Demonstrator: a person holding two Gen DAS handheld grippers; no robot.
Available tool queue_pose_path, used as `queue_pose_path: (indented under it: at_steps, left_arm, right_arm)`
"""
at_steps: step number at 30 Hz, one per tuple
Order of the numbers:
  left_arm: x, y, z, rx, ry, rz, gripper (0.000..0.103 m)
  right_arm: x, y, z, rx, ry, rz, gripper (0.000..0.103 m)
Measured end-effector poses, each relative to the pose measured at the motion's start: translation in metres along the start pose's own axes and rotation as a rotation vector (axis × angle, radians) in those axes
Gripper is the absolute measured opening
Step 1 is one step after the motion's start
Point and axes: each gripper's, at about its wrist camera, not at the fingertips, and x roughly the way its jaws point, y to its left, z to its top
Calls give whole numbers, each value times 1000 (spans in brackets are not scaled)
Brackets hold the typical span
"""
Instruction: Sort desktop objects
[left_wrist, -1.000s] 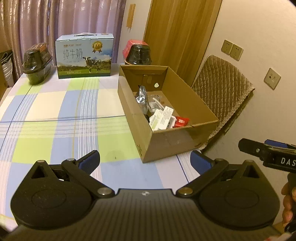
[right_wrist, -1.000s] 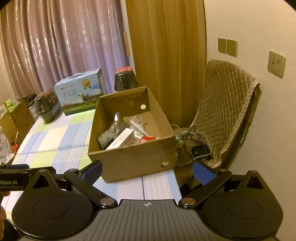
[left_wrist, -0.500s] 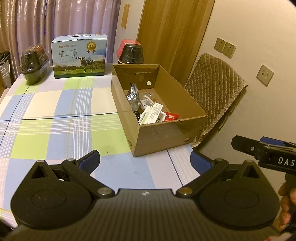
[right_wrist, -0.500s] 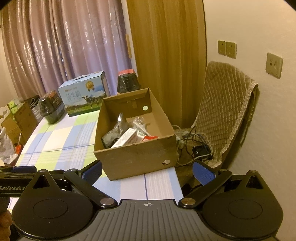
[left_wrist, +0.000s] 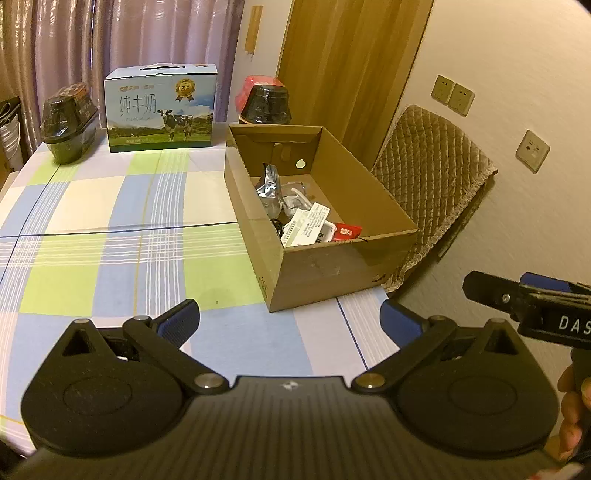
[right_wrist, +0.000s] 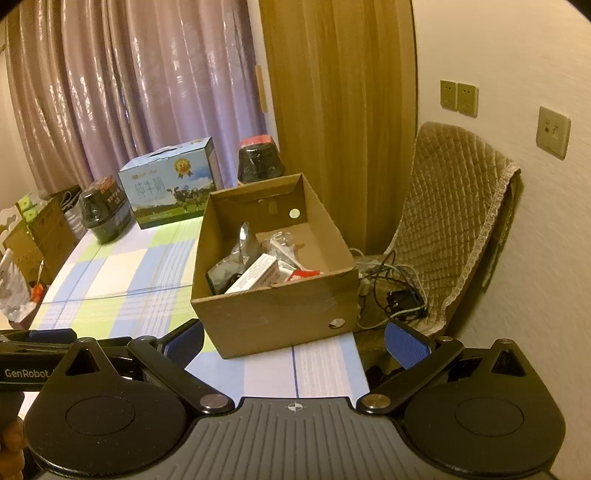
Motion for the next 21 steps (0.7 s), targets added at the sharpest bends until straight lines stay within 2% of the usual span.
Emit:
queue_pose_path:
  at_steps: [21]
  left_arm:
    - [4,1,1,-8,9,-8,102]
  right_arm:
    - [3,1,0,-6,8,0,101]
